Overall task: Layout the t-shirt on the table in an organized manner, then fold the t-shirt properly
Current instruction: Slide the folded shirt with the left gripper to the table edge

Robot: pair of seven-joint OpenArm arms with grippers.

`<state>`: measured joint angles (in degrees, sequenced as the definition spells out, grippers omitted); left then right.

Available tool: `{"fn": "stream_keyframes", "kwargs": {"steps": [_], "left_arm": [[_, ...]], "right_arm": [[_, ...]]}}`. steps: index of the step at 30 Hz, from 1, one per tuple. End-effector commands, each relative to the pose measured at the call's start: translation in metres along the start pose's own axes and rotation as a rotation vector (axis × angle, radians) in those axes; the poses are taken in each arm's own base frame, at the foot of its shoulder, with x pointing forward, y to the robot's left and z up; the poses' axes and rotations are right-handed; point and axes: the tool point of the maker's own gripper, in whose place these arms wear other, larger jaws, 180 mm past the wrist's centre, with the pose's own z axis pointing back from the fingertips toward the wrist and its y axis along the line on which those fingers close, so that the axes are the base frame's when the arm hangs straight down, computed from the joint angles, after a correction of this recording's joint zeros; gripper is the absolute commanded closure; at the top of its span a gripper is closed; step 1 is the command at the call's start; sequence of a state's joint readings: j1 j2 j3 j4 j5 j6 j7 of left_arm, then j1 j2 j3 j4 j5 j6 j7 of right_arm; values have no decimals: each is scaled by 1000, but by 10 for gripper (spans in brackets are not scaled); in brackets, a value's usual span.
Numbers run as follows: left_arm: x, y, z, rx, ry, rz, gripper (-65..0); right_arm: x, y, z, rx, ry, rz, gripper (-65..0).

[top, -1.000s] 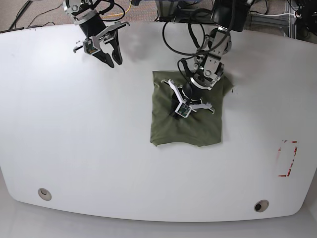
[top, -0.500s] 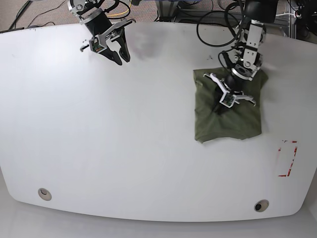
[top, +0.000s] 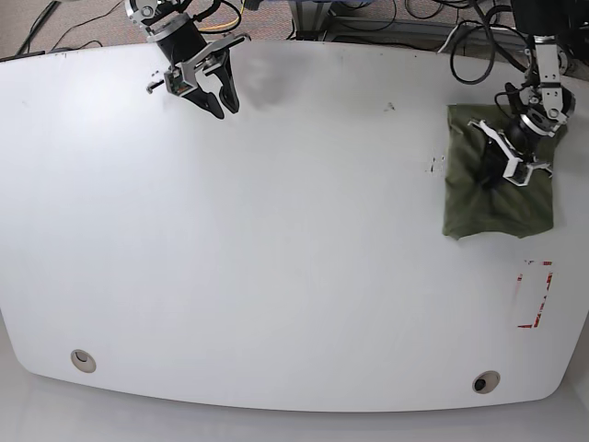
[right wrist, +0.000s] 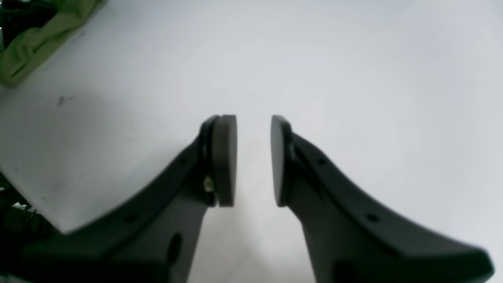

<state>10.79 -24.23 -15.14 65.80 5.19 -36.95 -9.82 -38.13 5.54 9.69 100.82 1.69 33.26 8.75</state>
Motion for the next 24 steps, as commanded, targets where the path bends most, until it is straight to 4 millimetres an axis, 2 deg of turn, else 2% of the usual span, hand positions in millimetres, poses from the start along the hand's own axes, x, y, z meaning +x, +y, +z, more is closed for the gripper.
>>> {"fn": "stream_keyframes", "kwargs": {"steps": [1, 6, 12, 24], "left_arm": [[-83, 19, 30, 16, 365, -65, -76], [-76, 50, 38, 30, 382, -96, -76], [-89, 80, 59, 57, 452, -110, -76], [-99, 113, 85, 96, 525, -130, -76]], "right_arm": [[12, 0, 2, 5, -44, 2, -141], [13, 0, 2, 5, -45, 3, -141], [13, 0, 2, 5, -45, 3, -141], [13, 0, 2, 6, -47, 5, -140]]}}
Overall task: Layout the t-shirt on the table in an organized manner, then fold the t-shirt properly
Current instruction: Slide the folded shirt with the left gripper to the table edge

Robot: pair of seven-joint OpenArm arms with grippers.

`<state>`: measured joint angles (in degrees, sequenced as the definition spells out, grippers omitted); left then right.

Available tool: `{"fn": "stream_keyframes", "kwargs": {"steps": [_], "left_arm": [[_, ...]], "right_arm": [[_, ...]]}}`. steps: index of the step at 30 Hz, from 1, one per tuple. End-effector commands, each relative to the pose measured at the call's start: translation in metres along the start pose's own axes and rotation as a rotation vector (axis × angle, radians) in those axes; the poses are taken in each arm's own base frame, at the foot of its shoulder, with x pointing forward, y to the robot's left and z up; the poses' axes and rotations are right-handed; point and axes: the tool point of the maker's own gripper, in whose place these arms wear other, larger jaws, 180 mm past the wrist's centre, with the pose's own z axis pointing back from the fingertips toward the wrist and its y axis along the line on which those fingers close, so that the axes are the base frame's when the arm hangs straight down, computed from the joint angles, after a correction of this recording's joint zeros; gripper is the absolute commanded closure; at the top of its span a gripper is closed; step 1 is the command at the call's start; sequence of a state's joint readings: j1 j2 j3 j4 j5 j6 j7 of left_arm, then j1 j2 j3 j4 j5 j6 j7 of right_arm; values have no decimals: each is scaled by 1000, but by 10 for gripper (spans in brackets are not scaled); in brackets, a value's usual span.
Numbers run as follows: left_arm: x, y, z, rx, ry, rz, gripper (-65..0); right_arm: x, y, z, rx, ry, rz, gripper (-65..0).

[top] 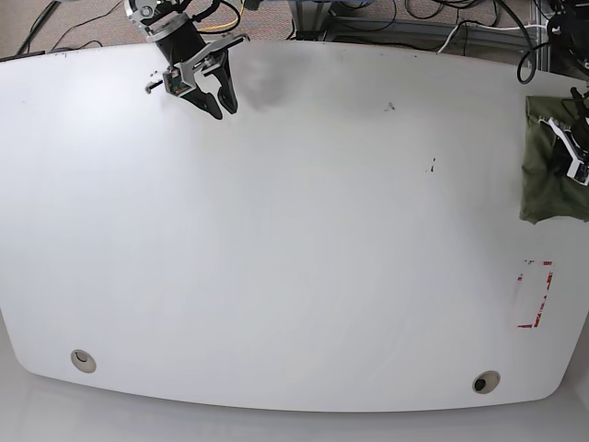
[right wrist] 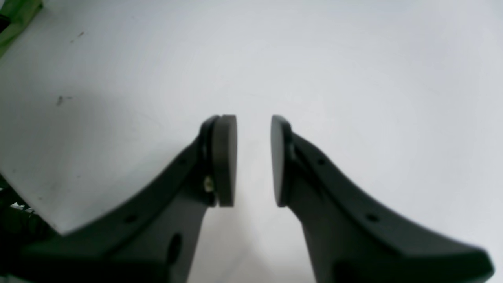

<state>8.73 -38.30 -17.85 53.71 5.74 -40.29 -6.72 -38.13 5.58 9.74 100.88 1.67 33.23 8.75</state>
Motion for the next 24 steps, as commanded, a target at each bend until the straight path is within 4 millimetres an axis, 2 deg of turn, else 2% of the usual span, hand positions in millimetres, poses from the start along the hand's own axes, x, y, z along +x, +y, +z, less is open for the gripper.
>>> {"fn": "stream_keyframes", "kwargs": {"steps": [1, 9, 14, 16, 22, 24], "left_arm": [[-56, 6, 13, 2, 265, -83, -76], [-54, 26, 23, 27, 281, -109, -76], [-41, 29, 22, 35, 225, -70, -76], [-28, 36, 23, 45, 188, -64, -76], [34, 38, 18, 55, 16, -65, -79], [45, 38, 17, 59, -12, -75, -79]], "right_arm": [[13, 0, 2, 6, -47, 3, -140], [18, 0, 2, 8, -57, 14, -140], [18, 0, 2, 8, -58, 15, -140], [22, 1, 2, 9, -66, 20, -140], [34, 1, -1, 12, -96, 35, -141], [35, 1, -1, 12, -102, 38, -143]]}}
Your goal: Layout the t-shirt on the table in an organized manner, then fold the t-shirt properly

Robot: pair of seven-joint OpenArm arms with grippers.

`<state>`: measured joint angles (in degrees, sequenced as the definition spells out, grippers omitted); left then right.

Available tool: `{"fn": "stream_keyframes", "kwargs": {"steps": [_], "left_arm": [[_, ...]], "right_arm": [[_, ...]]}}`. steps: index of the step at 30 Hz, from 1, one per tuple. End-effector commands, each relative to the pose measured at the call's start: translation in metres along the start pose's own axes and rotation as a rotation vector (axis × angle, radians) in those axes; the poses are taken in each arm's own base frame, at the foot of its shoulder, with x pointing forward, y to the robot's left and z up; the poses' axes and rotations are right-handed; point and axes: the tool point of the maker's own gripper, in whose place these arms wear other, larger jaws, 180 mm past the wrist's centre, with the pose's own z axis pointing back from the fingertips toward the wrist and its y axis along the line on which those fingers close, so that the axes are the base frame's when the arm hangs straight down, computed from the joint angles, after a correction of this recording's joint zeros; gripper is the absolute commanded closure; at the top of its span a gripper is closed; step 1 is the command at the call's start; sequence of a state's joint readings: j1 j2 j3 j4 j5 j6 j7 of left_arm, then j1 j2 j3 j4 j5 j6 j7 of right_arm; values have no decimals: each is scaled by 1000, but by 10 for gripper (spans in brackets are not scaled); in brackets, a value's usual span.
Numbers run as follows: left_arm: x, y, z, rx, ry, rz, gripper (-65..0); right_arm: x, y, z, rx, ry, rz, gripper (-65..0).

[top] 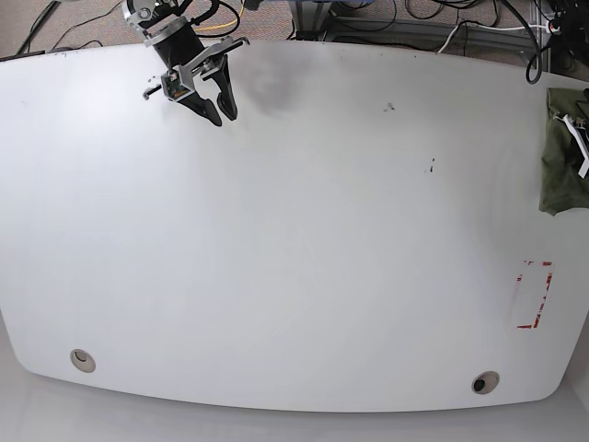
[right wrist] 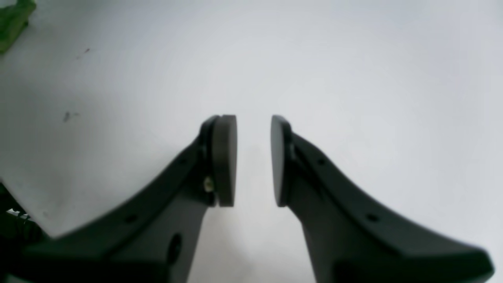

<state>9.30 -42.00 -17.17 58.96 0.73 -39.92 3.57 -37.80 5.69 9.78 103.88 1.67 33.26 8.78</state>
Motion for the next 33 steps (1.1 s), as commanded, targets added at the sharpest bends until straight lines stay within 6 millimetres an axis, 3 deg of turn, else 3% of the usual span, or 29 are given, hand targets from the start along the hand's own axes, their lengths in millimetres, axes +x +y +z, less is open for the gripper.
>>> {"fn": "stream_keyframes", "kwargs": {"steps": [1, 5, 8, 17, 26, 33], "left_arm": [[41, 15, 5, 41, -118, -21, -79], [65, 0, 0, 54, -196, -11, -76], [91, -20, -1, 53, -288, -5, -75], [139, -76, 36, 97, -657, 148, -75], [119, -144, 69, 38, -721, 237, -75], [84, -194, 95, -11, -631, 299, -75]], "right_arm": [[18, -1, -2, 4, -63, 11, -143], [31, -10, -15, -6, -104, 37, -144], [27, -17, -21, -17, -103, 31, -144], [27, -46, -17, -91, -157, 22, -144], [-6, -44, 19, -122, -61, -13, -140], [-31, -26, 57, -125, 41, -49, -138]]}}
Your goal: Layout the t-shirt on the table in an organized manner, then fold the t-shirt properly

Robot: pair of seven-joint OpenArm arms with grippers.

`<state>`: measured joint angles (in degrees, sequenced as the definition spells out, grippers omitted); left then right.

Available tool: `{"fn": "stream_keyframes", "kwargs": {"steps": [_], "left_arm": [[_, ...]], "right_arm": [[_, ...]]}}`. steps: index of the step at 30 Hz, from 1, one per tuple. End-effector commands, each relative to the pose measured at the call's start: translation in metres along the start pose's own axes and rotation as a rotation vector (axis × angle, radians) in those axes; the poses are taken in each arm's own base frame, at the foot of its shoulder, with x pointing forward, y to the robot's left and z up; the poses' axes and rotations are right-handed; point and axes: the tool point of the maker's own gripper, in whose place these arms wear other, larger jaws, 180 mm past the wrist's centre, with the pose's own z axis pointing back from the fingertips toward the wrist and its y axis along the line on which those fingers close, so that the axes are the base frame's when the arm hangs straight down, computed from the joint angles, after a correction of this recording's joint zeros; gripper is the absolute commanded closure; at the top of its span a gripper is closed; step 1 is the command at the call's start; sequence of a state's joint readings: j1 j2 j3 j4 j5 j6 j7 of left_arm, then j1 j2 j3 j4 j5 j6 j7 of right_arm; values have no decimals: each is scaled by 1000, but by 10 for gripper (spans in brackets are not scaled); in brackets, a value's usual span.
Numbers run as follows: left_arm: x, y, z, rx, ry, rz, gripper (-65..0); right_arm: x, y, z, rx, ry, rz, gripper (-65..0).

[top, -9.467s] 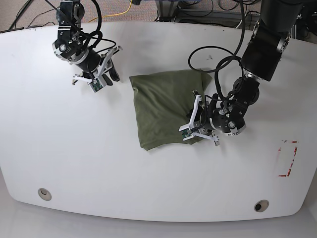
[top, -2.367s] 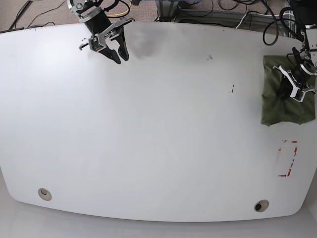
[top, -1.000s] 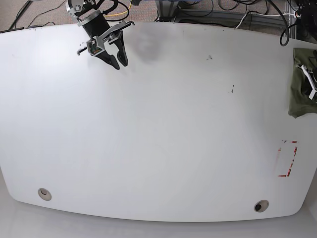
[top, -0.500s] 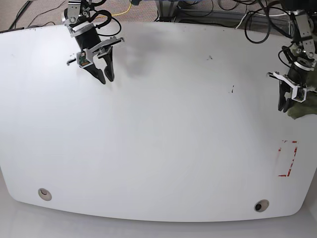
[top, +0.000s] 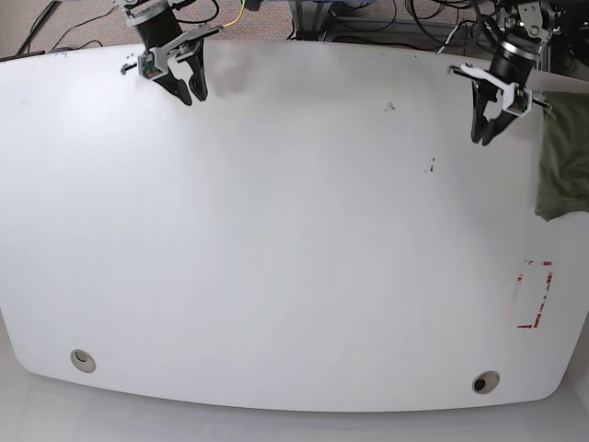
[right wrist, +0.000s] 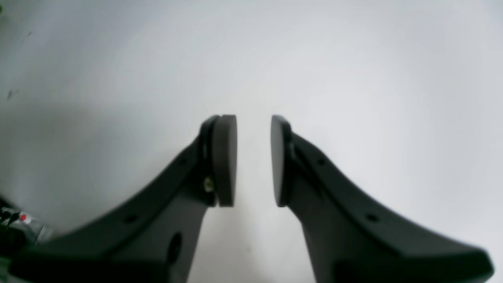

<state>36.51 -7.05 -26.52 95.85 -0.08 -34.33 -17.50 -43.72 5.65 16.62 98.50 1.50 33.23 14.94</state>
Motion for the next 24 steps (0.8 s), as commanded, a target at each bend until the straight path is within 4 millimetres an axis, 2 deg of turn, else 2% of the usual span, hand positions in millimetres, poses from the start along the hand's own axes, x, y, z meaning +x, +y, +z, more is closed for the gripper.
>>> {"fn": "stream_keyframes", "kwargs": {"steps": [1, 8, 14, 17, 22, 24], "left_arm": [[7, -8, 17, 4, -18, 13, -75], [-18, -49, 77, 6, 124, 102, -75], [-38, -68, 121, 12, 250, 155, -75], [-48, -77, 143, 2, 320, 176, -75], [-67, -96, 184, -22, 450, 230, -75], [-76, -102, 208, -27, 520, 249, -75]], "right_arm": [[6, 5, 15, 3, -18, -6, -138], [-11, 25, 60, 12, 76, -59, -138], [-18, 37, 92, 5, 120, -168, -138], [-27, 49, 108, 32, 166, -208, -138], [-46, 57, 132, 32, 249, -251, -138], [-57, 62, 146, 28, 294, -275, -138]]}}
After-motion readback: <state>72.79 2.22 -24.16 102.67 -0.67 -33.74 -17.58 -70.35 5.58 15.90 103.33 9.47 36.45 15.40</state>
